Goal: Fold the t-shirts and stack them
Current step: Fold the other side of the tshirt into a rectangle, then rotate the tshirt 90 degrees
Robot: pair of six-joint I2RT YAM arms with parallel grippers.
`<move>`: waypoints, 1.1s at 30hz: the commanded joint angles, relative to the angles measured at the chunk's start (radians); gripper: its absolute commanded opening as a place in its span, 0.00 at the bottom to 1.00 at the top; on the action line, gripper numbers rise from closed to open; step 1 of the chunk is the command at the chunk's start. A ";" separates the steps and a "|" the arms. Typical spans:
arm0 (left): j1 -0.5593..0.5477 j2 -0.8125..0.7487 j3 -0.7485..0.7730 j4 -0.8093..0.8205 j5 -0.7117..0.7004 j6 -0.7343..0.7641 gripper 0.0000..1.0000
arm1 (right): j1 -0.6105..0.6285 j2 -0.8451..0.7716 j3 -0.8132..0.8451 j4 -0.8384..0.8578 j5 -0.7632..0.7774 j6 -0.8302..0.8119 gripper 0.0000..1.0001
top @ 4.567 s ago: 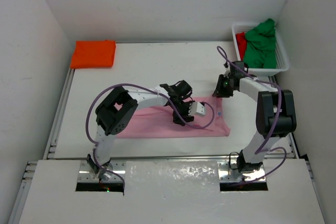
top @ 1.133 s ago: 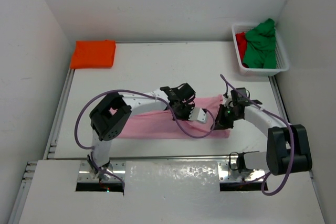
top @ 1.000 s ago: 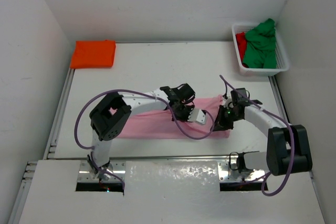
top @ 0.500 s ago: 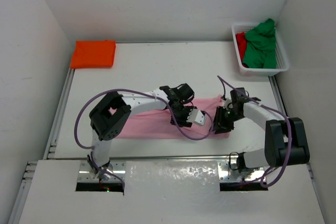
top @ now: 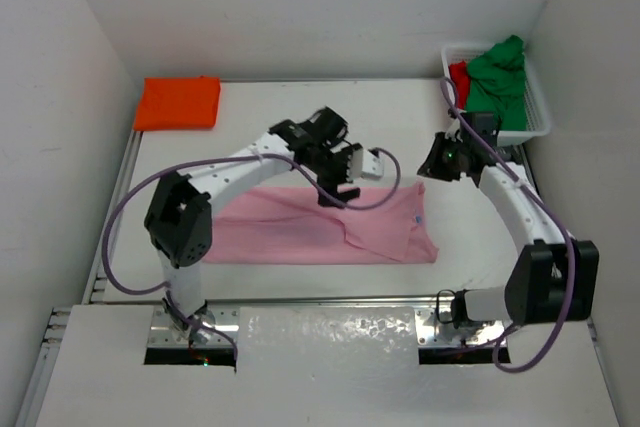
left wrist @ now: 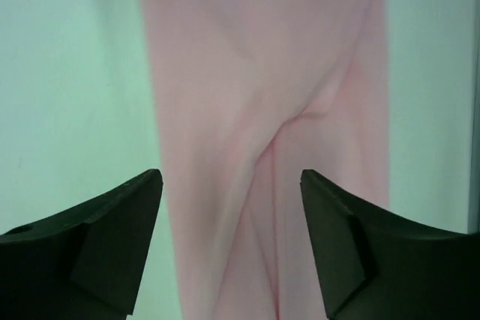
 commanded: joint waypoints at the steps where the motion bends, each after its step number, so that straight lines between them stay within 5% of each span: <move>1: 0.181 -0.061 -0.007 -0.038 0.002 -0.162 0.68 | 0.006 0.137 0.033 0.144 0.019 0.057 0.14; 4: 0.346 -0.080 -0.089 -0.033 -0.074 -0.251 0.19 | 0.005 0.252 0.036 0.216 0.003 0.103 0.11; 5: 0.383 -0.087 -0.120 -0.030 -0.093 -0.259 0.17 | 0.003 0.280 0.039 0.227 0.006 0.112 0.11; 9: 0.554 -0.162 -0.341 0.042 -0.237 -0.256 0.21 | 0.000 0.400 0.043 0.261 0.054 0.118 0.10; 16: 0.674 -0.175 -0.551 0.189 -0.355 -0.241 0.34 | -0.018 0.534 0.074 0.277 0.146 0.099 0.09; 21: 0.692 -0.087 -0.671 0.279 -0.489 -0.229 0.34 | -0.018 0.618 0.135 0.255 0.173 0.085 0.08; 33: 0.727 -0.199 -0.726 0.251 -0.454 -0.120 0.38 | -0.007 0.840 0.483 0.175 0.232 -0.004 0.08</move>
